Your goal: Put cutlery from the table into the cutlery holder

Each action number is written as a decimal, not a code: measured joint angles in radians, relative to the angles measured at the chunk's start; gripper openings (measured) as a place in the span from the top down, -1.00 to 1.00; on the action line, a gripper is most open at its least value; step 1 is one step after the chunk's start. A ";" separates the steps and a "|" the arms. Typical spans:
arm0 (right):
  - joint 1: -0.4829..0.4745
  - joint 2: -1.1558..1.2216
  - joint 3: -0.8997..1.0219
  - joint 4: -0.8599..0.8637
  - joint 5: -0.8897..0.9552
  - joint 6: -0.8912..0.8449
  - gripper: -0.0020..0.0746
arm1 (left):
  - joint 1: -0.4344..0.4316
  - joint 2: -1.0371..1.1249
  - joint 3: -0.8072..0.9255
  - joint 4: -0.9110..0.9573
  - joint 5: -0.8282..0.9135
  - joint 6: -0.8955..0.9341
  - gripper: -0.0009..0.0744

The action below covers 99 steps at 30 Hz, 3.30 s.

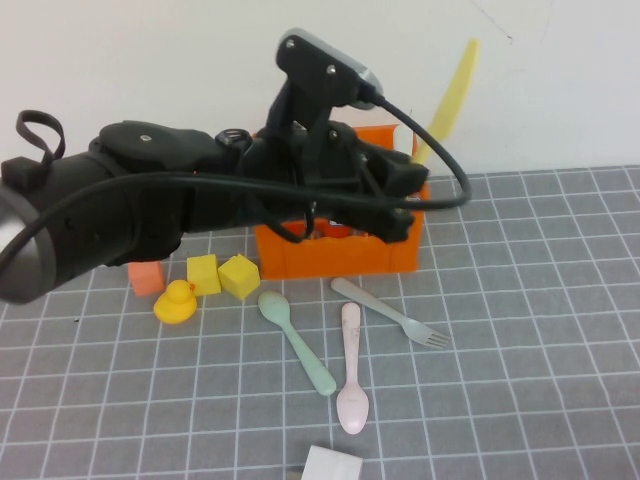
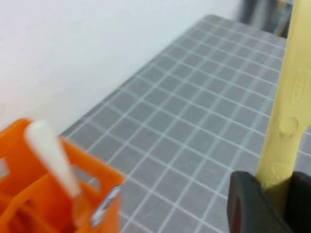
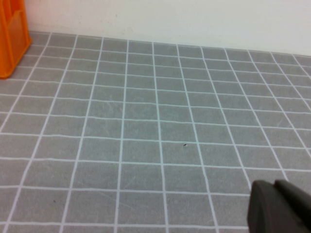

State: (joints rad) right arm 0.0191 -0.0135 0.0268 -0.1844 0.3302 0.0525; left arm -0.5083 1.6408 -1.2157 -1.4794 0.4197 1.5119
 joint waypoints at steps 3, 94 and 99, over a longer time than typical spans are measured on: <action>0.000 0.000 0.000 0.000 0.000 0.000 0.95 | 0.000 0.000 0.000 0.002 0.042 0.029 0.64; -0.001 0.000 0.000 0.000 0.000 0.000 0.95 | 0.021 -0.415 0.460 2.231 -0.655 -2.117 0.97; -0.001 0.000 0.000 0.000 0.000 0.000 0.95 | 0.021 -0.481 0.523 2.229 -0.475 -2.163 0.98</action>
State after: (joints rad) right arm 0.0178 -0.0135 0.0268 -0.1844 0.3302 0.0525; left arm -0.4870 1.1595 -0.6923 0.7496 -0.0554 -0.6509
